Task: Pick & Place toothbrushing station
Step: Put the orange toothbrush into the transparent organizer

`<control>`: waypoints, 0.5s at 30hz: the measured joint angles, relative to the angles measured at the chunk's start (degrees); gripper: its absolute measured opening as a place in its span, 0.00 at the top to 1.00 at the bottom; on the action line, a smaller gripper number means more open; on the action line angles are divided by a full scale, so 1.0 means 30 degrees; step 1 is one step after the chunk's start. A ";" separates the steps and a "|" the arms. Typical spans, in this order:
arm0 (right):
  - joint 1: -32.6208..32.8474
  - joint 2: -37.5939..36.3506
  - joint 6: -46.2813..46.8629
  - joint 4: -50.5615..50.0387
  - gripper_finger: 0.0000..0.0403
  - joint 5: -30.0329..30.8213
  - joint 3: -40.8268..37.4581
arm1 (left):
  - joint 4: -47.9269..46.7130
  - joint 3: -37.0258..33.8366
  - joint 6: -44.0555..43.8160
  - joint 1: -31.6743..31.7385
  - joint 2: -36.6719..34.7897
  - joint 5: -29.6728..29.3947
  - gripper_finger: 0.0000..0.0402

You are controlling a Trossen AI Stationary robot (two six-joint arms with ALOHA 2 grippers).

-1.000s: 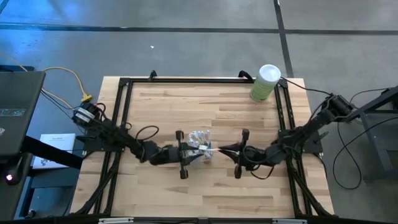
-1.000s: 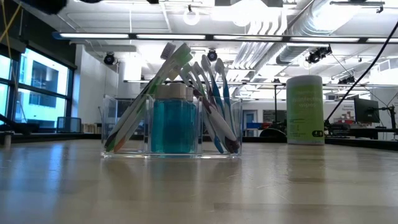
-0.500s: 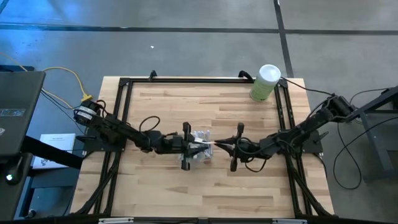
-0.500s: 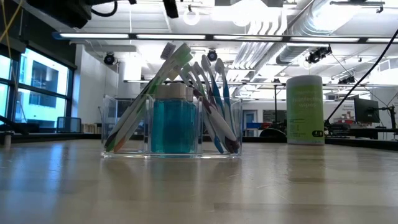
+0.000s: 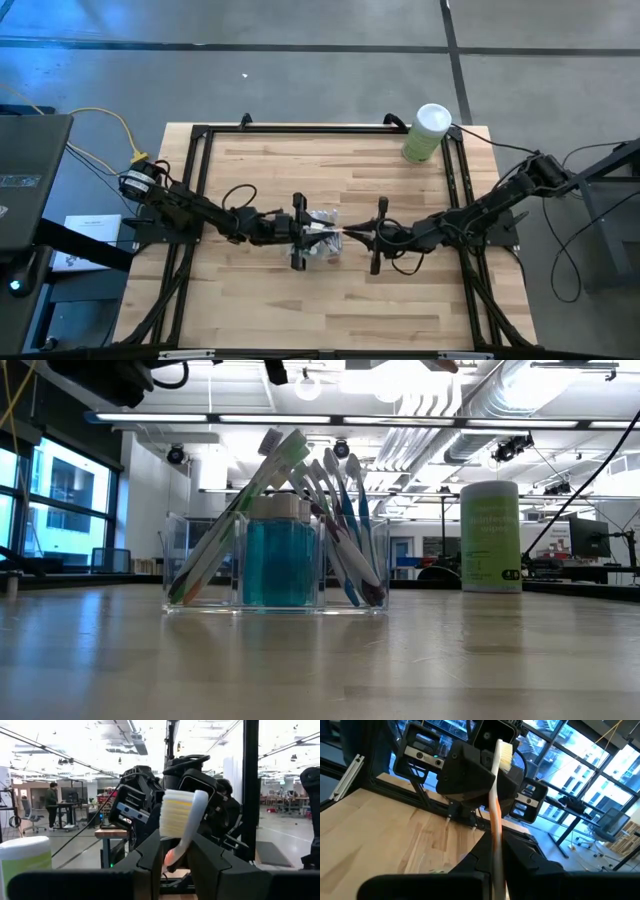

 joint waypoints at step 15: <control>-0.0205 -0.0015 0.1492 -0.1031 0.93 -0.1095 0.0022 | -0.0403 0.0000 0.0762 -0.0032 0.0000 -0.0054 0.98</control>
